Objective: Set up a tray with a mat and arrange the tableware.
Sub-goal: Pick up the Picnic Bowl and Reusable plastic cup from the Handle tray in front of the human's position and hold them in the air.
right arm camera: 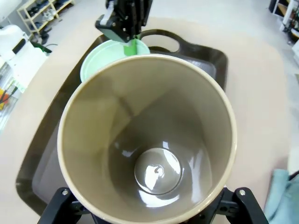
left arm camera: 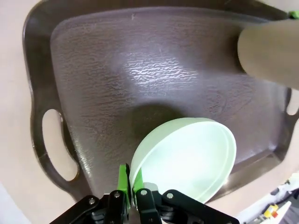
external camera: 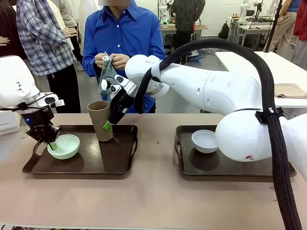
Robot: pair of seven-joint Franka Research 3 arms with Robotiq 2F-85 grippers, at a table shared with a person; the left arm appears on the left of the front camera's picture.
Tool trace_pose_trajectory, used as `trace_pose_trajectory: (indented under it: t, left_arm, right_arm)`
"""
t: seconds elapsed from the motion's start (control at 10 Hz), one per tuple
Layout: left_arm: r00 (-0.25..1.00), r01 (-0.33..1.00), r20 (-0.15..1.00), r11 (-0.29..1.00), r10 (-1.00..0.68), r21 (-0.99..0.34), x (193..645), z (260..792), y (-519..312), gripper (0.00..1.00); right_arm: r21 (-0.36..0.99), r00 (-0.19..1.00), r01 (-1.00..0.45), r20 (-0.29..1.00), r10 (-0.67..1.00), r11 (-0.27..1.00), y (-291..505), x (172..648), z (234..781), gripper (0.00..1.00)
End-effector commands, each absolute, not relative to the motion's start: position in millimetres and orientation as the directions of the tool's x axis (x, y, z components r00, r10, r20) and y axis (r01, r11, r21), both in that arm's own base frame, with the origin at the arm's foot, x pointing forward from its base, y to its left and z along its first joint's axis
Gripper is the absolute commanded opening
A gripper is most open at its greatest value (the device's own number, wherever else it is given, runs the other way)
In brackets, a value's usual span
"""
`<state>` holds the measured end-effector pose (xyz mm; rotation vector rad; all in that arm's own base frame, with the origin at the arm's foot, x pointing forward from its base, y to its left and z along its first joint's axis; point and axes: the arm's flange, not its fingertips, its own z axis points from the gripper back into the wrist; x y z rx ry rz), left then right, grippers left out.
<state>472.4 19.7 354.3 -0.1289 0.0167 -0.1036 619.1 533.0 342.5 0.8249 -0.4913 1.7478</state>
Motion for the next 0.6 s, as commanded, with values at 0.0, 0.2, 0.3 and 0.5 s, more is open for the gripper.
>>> trace_pose_trajectory:
  t: [0.0, 0.2, 0.3, 0.5]
  left_arm:
    - [0.991, 0.130, 0.049, 0.978, -0.123, -0.164, 461.2, 386.4, 13.6, 0.00]
    - [0.985, 0.146, 0.116, 0.974, -0.127, -0.171, 454.9, 432.4, 9.9, 0.00]
    - [0.981, 0.155, 0.143, 0.975, -0.133, -0.160, 451.0, 455.5, 8.4, 0.00]
    - [0.975, 0.162, 0.174, 0.978, -0.137, -0.135, 445.3, 491.9, 6.2, 0.00]
  right_arm:
    - [0.010, -0.180, -0.961, 0.736, 0.652, -0.276, 506.1, 593.8, 368.6, 0.81]
    - [-0.040, -0.168, -0.977, 0.745, 0.646, -0.208, 471.0, 565.8, 391.4, 0.81]
    - [-0.047, -0.154, -0.982, 0.752, 0.640, -0.181, 456.7, 551.5, 399.6, 0.81]
    - [-0.057, -0.126, -0.990, 0.769, 0.626, -0.130, 429.4, 522.5, 408.6, 0.81]
